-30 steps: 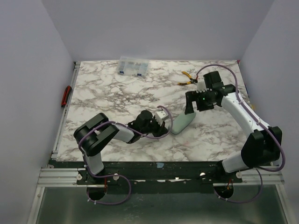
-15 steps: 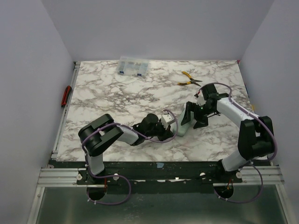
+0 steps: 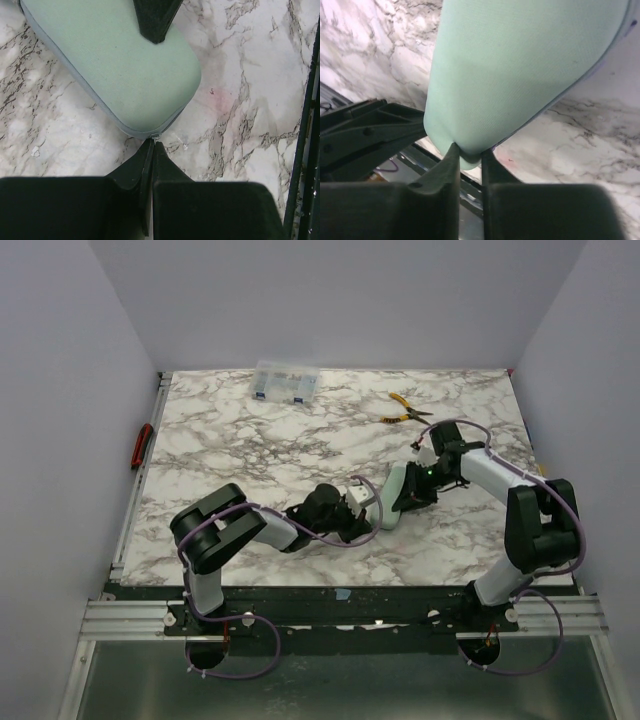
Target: Open the umbrella
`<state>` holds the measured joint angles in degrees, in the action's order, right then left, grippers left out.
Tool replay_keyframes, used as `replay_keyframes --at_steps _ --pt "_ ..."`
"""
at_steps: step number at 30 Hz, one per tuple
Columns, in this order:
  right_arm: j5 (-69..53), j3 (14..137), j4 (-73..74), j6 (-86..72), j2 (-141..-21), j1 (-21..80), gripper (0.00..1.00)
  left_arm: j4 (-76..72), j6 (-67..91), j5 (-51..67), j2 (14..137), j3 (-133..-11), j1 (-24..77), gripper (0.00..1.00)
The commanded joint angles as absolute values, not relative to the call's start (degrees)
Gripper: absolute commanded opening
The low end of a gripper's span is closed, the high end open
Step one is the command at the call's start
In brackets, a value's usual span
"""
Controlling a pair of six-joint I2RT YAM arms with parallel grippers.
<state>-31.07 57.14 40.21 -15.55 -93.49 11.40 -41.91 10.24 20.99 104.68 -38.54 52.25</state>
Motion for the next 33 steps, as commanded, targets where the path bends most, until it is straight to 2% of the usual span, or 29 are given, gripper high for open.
replay_keyframes --at_steps 1,2,12,18,24,33 --pt "-30.57 56.21 39.3 -12.08 -96.55 10.38 0.05 -43.66 8.44 19.43 103.22 -37.29 51.84 0.0" --pt "-30.2 56.55 39.43 -11.56 -96.96 10.28 0.01 -43.52 8.31 19.48 103.08 -37.13 51.54 0.0" --pt "-26.85 59.77 45.67 0.33 -98.91 9.4 0.01 -41.8 5.85 19.52 101.8 -36.69 46.04 0.0" --pt "-31.19 63.02 51.06 11.02 -101.6 9.39 0.01 -40.86 0.43 21.47 102.75 -39.21 44.93 0.0" --pt "-33.79 63.3 53.9 15.39 -102.69 9.41 0.01 -39.59 -2.36 21.18 105.39 -44.91 44.49 0.0" --pt "-33.23 63.02 53.43 15.61 -101.48 9.4 0.01 -33.42 3.23 21.56 111.12 -57.07 41.11 0.0"
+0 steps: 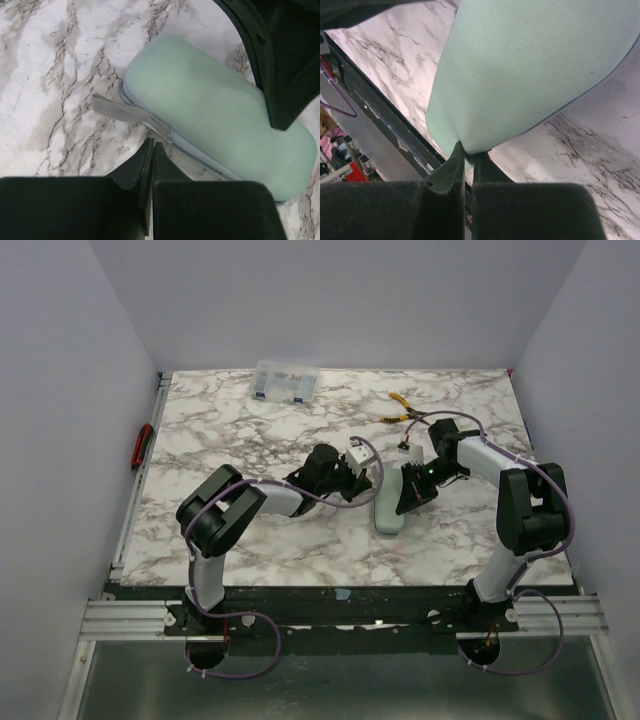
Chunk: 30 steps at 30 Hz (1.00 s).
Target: Open the umbrella
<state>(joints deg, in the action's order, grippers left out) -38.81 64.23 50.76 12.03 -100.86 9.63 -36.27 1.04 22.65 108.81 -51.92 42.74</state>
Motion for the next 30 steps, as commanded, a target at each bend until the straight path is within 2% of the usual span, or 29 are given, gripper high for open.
replay_keyframes --at_steps 1,3,5,7,11,13,15,23,30 --pt "-33.22 63.47 53.23 15.67 -101.5 9.4 0.01 -32.95 3.63 21.64 111.29 -57.67 41.06 0.0" --pt "-33.26 65.13 52.93 15.4 -101.6 9.4 0.01 -32.04 4.43 22.2 110.74 -57.92 41.02 0.01" --pt "-34.01 66.91 52.91 15.2 -101.85 9.41 0.01 -31.25 4.63 23.38 109.09 -56.96 40.72 0.25" --pt "-35.47 68.65 53.22 14.48 -101.95 9.43 0.1 -30.8 5.47 24.42 106.42 -54.91 39.88 0.47" --pt "-37.34 70.65 53.13 12.2 -101.3 9.39 0.4 -24.92 4.67 24.72 99.53 -52.51 37.44 0.76" --pt "-38.24 70.56 52.93 11.16 -100.38 9.4 0.51 -22.58 3.02 25.09 96.17 -51.49 35.58 0.97" --pt "-40.07 69.87 52.5 10.7 -98.77 9.4 0.55 -20.4 1.68 26.41 92.81 -50.98 33.59 0.98" --pt "-49.16 68.83 48.51 8.8 -96.92 9.49 0.53 -11.01 0.8 27.79 83.1 -51.03 28.06 0.99" --pt "-53.1 67.96 44.46 6.85 -98.02 10.41 0.53 -7.16 1.71 32.05 76.88 -48.72 27.16 0.99"
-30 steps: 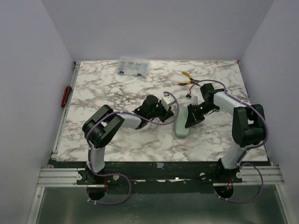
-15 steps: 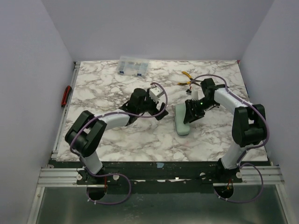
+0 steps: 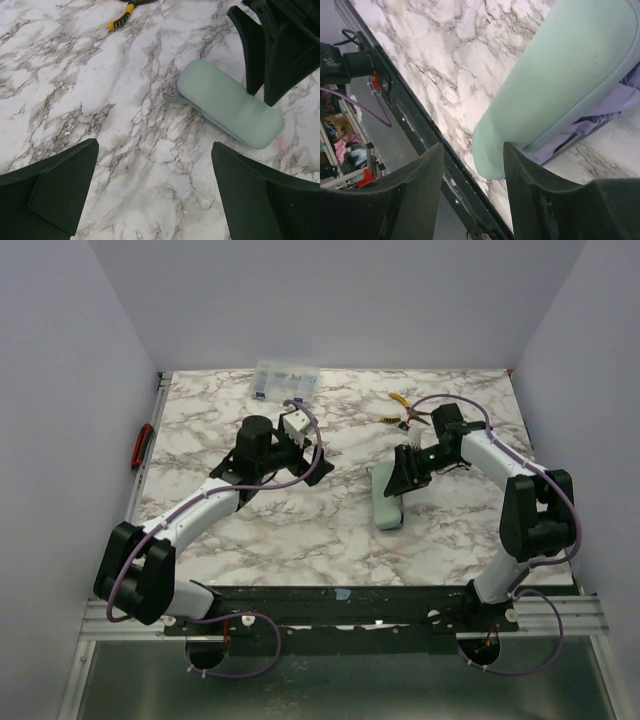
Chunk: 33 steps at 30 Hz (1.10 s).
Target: Open the umbrella
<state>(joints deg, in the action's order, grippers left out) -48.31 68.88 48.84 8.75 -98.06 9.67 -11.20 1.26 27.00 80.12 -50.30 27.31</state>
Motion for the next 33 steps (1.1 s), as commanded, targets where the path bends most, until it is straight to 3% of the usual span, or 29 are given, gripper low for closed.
replay_keyframes --at_steps 1,10,16,22,33 --pt "-53.59 67.86 43.29 6.22 -98.54 10.69 0.53 -6.84 2.87 33.05 76.58 -48.78 27.16 0.99" --pt "-58.66 70.47 37.61 0.77 -100.38 11.7 0.52 -6.89 14.85 34.69 78.57 -48.63 30.87 0.93" --pt "-41.55 66.88 32.52 -9.72 -89.17 8.58 0.49 -5.09 14.61 23.84 80.77 -52.05 39.14 0.95" --pt "-29.28 58.66 34.49 -15.01 -85.1 4.01 0.31 1.99 13.5 11.97 89.83 -64.56 48.09 0.98" --pt "-34.8 47.52 27.31 -14.24 -88.42 2.46 0.27 10.89 6.36 -3.59 101.54 -77.93 56.16 0.98"
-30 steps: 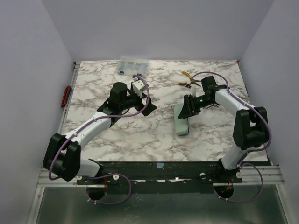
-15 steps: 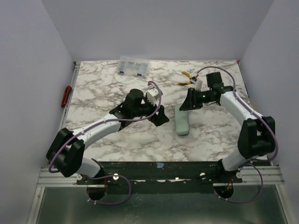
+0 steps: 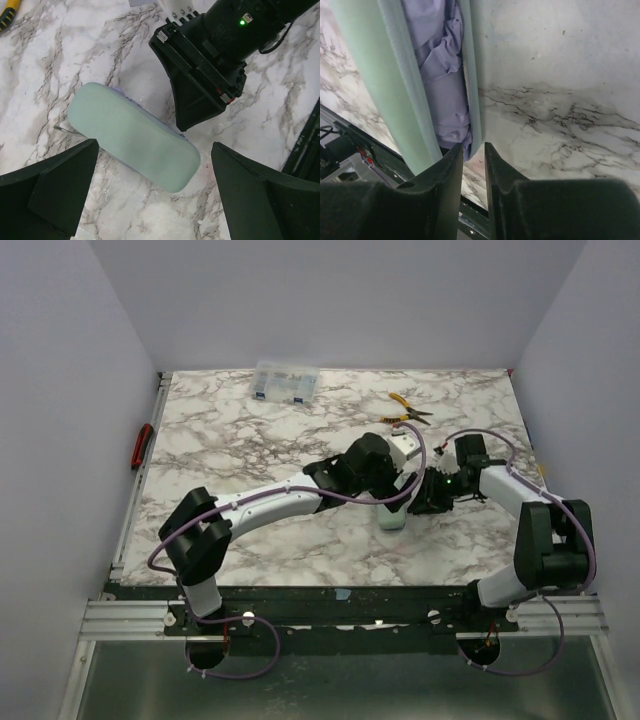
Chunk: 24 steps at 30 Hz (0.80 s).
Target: Open the umbrella
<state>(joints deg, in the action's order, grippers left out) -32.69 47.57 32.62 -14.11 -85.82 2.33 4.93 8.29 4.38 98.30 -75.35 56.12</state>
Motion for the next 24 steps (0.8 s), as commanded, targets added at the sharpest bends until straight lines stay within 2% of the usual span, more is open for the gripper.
replay_keyframes --at_steps 1,12,24 --pt "-35.43 47.69 26.11 -14.42 -89.63 2.46 0.27 11.16 6.65 -3.69 102.03 -78.03 56.12 0.98" --pt "-38.93 48.58 18.38 -17.05 -95.72 2.47 0.28 11.97 4.44 -4.62 106.66 -82.02 57.3 0.98" --pt "-40.17 48.69 16.75 -18.08 -93.44 2.46 0.31 14.01 1.77 -11.18 112.18 -87.32 57.65 0.98"
